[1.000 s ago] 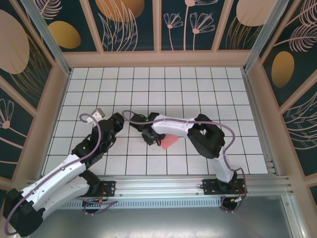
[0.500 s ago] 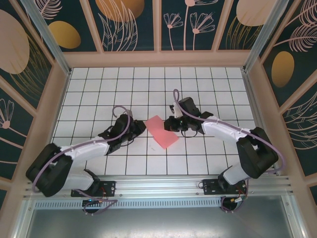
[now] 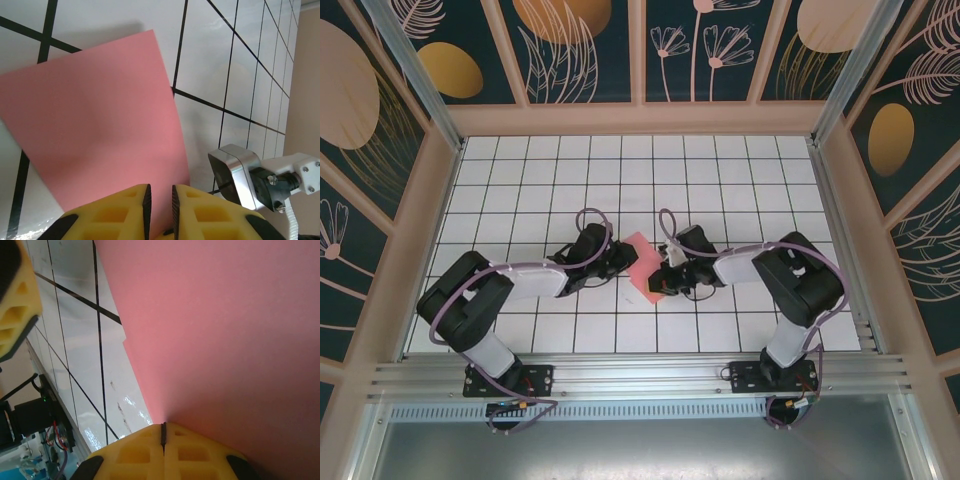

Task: Fold a paper plane with a square sheet of paper (pick it up from the middle)
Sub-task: Rotate the square sheet of paper at the center of the table.

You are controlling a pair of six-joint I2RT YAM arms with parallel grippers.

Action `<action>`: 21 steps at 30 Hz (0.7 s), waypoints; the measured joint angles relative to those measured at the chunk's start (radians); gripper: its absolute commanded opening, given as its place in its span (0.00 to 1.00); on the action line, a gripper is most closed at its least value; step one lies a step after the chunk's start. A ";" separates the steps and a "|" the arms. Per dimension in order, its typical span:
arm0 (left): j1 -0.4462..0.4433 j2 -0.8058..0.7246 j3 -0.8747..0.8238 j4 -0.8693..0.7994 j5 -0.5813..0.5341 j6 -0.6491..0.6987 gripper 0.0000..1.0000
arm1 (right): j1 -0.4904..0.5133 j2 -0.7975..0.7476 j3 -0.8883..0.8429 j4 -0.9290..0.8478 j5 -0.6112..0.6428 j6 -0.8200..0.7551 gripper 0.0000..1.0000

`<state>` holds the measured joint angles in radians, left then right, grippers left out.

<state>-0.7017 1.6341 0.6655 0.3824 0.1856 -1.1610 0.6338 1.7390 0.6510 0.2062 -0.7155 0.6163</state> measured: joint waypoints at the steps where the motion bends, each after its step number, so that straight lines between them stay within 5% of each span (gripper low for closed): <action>1: 0.000 0.002 0.000 0.000 0.002 0.000 0.25 | 0.000 -0.004 -0.017 0.032 0.001 0.021 0.01; 9: 0.000 0.002 0.000 -0.001 0.014 0.000 0.31 | 0.072 -0.080 -0.150 0.200 0.084 0.246 0.03; 16: -0.001 0.008 0.000 -0.019 0.040 0.001 0.34 | 0.201 -0.141 -0.202 0.277 0.299 0.525 0.05; 21: -0.007 0.012 0.000 -0.047 0.043 0.006 0.33 | 0.216 -0.197 -0.208 0.283 0.362 0.570 0.12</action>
<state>-0.7090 1.6459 0.6659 0.3351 0.2287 -1.1545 0.8494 1.5417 0.4431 0.4892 -0.3531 1.1866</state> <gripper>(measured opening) 0.344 0.102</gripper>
